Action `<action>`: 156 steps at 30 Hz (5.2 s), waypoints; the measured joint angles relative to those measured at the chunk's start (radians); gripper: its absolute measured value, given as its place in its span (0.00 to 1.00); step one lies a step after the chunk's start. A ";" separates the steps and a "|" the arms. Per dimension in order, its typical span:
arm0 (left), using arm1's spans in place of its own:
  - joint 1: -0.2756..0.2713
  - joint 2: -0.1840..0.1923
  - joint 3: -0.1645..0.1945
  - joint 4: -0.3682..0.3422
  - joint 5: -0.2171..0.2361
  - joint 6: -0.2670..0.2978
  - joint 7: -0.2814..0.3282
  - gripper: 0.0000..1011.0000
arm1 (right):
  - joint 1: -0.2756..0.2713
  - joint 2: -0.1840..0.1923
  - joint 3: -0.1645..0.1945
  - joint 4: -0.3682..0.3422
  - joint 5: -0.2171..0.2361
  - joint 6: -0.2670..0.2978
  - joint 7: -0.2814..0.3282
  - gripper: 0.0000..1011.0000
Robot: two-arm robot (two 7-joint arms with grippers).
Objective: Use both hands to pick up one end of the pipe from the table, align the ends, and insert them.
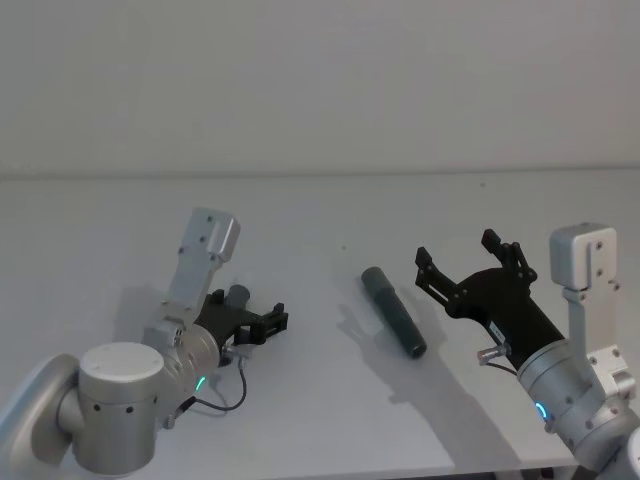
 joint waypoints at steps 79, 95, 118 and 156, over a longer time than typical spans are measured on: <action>-0.187 0.248 -0.023 0.177 -0.100 -0.342 -0.619 0.35 | 0.000 0.000 0.000 0.000 0.000 0.000 0.000 0.99; -0.313 0.322 0.056 0.249 -0.121 -0.375 -0.882 0.35 | 0.000 0.000 0.000 0.000 0.000 0.000 0.000 0.99; -0.466 0.363 0.195 0.309 -0.114 -0.371 -1.184 0.35 | 0.000 0.000 0.000 0.000 0.000 0.002 0.000 0.99; -0.496 0.367 0.243 0.306 -0.113 -0.347 -1.256 0.35 | 0.159 0.001 -0.103 0.090 -0.060 0.440 0.048 0.99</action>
